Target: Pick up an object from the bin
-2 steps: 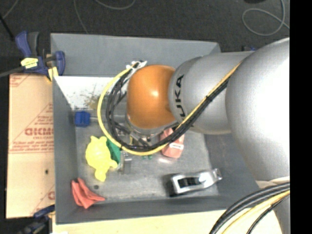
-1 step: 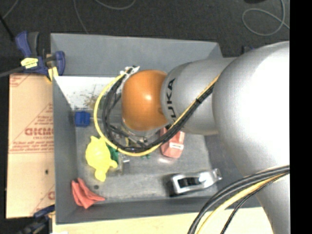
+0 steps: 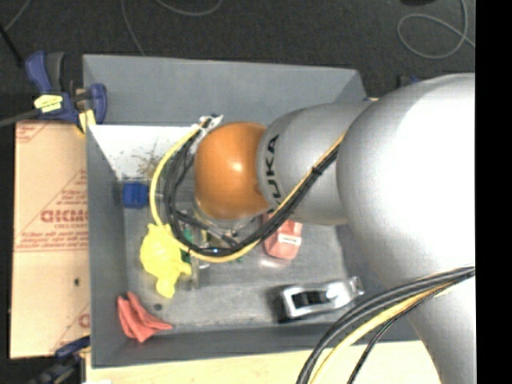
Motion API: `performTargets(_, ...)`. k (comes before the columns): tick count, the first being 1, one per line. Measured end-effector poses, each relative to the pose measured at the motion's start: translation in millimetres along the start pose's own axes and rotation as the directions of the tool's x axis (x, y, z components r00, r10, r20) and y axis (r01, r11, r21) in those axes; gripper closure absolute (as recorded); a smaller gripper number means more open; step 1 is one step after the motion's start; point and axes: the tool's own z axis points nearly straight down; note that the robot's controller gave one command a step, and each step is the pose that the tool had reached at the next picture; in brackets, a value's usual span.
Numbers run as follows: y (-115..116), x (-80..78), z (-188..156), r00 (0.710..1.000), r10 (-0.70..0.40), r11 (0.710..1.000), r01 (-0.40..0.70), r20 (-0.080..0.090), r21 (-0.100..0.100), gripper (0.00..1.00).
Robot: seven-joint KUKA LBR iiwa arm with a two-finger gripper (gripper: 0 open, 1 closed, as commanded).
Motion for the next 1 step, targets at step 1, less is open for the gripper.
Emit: performTargets(1, 17.9, -1.2, 0.1, 0.98, -0.198, 0.98, 0.198, -0.011, -0.007, 1.0)
